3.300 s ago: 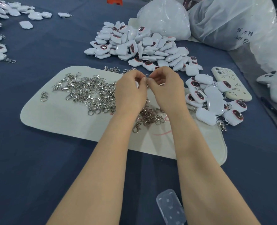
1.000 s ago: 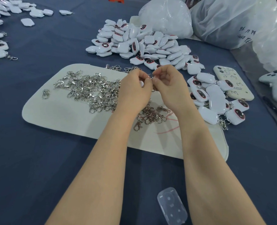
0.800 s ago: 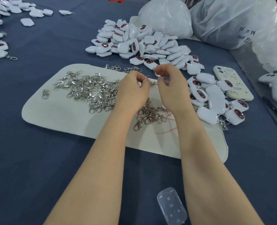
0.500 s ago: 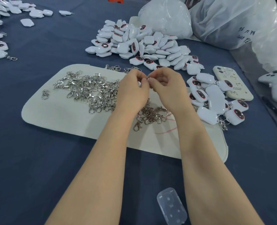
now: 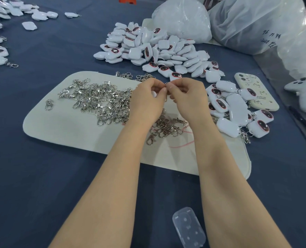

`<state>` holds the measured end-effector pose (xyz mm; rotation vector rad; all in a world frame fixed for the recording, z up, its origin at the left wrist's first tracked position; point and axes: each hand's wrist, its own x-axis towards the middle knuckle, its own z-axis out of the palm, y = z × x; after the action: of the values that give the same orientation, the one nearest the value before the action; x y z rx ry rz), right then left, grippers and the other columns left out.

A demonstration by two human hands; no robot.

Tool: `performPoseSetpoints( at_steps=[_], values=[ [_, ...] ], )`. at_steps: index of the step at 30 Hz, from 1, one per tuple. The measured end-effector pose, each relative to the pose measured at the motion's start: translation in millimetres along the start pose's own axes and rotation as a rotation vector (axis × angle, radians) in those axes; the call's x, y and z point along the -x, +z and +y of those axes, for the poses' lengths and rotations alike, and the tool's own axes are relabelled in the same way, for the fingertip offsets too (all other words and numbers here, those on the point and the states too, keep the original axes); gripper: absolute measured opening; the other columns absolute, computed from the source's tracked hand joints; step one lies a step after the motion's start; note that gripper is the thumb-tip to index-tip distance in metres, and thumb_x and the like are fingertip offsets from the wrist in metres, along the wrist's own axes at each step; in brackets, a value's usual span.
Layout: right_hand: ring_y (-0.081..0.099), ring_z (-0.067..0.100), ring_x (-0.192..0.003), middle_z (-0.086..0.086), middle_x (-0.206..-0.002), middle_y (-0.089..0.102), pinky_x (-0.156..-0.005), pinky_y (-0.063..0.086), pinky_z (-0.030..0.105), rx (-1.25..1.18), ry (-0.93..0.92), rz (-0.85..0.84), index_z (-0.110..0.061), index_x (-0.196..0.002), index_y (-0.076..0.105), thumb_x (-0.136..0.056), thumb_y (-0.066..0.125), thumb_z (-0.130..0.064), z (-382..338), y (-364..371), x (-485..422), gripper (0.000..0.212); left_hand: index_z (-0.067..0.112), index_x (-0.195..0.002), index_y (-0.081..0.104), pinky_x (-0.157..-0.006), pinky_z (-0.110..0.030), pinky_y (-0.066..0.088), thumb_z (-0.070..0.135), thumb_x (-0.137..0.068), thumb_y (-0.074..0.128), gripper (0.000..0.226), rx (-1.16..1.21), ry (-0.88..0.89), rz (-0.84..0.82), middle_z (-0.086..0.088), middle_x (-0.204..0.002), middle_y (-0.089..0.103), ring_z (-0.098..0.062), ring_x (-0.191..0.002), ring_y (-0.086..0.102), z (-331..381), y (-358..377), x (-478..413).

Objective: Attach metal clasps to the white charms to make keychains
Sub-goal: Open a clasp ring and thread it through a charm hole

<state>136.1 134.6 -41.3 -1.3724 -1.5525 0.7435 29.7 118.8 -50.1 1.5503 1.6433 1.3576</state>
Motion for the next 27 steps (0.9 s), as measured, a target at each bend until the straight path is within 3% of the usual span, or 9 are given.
performPoseSetpoints(
  at_steps=[4, 7, 10, 16, 27],
  values=[
    [0.061, 0.008, -0.072, -0.005, -0.077, 0.069, -0.078, 0.052, 0.030, 0.049, 0.024, -0.035, -0.021, -0.084, 0.069, -0.092, 0.056, -0.020, -0.8, 1.3, 0.0, 0.016, 0.014, -0.089, 0.065, -0.067, -0.013, 0.034, 0.014, -0.089, 0.060, 0.005, -0.009, -0.013, 0.031, 0.006, -0.083, 0.061, -0.011, -0.085, 0.055, -0.9, 0.5, 0.8],
    [0.062, 0.010, -0.078, -0.003, -0.083, 0.071, -0.084, 0.052, 0.032, 0.091, 0.021, -0.035, -0.017, -0.091, 0.073, -0.093, 0.056, -0.021, -1.1, 1.7, 0.3, 0.017, 0.016, -0.088, 0.065, -0.061, -0.007, 0.033, 0.016, -0.089, 0.059, 0.006, -0.015, -0.022, 0.036, 0.013, -0.075, 0.057, -0.009, -0.083, 0.053, 0.1, 0.6, 1.0],
    [0.064, 0.014, -0.086, -0.001, -0.086, 0.072, -0.086, 0.052, 0.036, 0.120, 0.017, -0.046, -0.015, -0.093, 0.073, -0.093, 0.056, -0.023, -1.0, 2.3, 0.2, 0.019, 0.016, -0.089, 0.066, -0.061, -0.012, 0.031, 0.018, -0.089, 0.058, 0.008, -0.044, -0.028, 0.055, 0.018, -0.071, 0.053, -0.009, -0.079, 0.050, 0.4, 1.5, 0.9],
    [0.055, -0.002, -0.070, -0.010, -0.080, 0.063, -0.069, 0.044, 0.007, 0.065, -0.070, 0.007, -0.017, -0.088, 0.062, -0.086, 0.063, -0.010, -2.9, 3.4, 0.8, 0.007, 0.017, -0.089, 0.062, -0.064, -0.015, 0.029, 0.019, -0.090, 0.055, 0.007, -0.055, -0.029, 0.088, 0.008, -0.081, 0.058, -0.011, -0.080, 0.049, -0.4, 3.4, 0.7],
    [0.050, -0.001, -0.065, -0.008, -0.079, 0.059, -0.067, 0.042, 0.008, 0.096, -0.084, 0.050, -0.011, -0.091, 0.063, -0.085, 0.062, -0.010, -4.8, 5.6, 2.5, 0.006, 0.018, -0.091, 0.051, -0.066, -0.016, 0.028, 0.016, -0.095, 0.049, 0.005, -0.073, 0.030, 0.070, 0.005, -0.093, 0.056, -0.011, -0.084, 0.047, -1.6, 4.5, 2.0]
  ],
)
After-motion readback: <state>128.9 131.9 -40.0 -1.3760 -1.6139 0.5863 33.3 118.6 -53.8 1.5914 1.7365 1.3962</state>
